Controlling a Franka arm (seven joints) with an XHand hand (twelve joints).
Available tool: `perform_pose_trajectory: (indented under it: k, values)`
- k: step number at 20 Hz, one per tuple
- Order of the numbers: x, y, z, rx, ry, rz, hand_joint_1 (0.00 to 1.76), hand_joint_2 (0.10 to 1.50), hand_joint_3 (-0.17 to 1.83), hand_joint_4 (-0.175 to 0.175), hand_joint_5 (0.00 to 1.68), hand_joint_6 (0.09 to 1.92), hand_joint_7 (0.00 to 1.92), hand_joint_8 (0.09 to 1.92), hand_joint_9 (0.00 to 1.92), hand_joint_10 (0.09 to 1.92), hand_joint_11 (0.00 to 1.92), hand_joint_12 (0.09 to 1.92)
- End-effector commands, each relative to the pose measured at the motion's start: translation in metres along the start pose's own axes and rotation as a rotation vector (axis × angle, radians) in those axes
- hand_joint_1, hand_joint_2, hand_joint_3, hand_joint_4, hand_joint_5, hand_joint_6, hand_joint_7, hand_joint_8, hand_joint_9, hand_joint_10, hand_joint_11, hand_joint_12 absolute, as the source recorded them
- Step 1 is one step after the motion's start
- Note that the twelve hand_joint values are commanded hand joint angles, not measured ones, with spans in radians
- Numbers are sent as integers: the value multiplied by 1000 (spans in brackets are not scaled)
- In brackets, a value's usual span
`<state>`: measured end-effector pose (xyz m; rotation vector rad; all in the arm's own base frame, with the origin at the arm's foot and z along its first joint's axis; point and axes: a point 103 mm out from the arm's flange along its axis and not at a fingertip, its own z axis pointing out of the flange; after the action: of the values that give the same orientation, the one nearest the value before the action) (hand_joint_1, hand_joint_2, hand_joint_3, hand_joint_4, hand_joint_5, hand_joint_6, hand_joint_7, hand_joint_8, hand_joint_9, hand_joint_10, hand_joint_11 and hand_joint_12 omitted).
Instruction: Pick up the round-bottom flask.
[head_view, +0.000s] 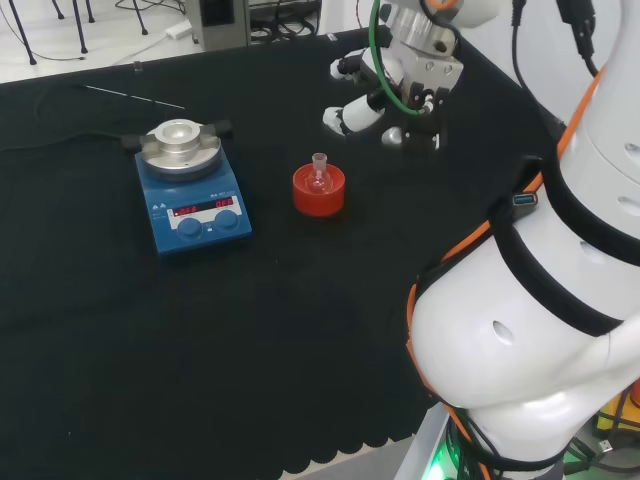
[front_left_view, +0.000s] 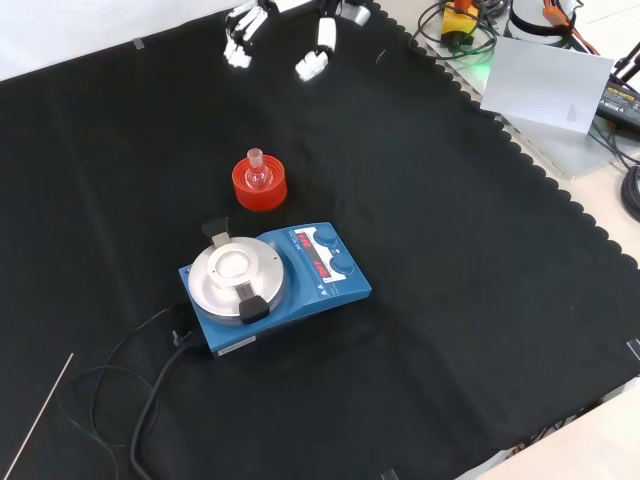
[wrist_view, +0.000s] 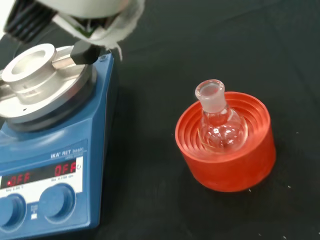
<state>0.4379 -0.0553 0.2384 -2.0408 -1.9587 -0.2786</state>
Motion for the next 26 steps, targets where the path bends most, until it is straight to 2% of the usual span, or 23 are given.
perform_pose_trajectory:
  k: [1,8,26]
  values:
    - [-9,21,41,-44,60,-2,911,521,777,45,520,87,251,511,417,580,0,1251]
    - [-16,31,61,-79,99,-5,916,527,770,42,536,87,262,514,428,582,0,1256]
    - [-38,46,110,-53,218,-17,919,537,761,38,595,87,280,515,451,579,0,1277]
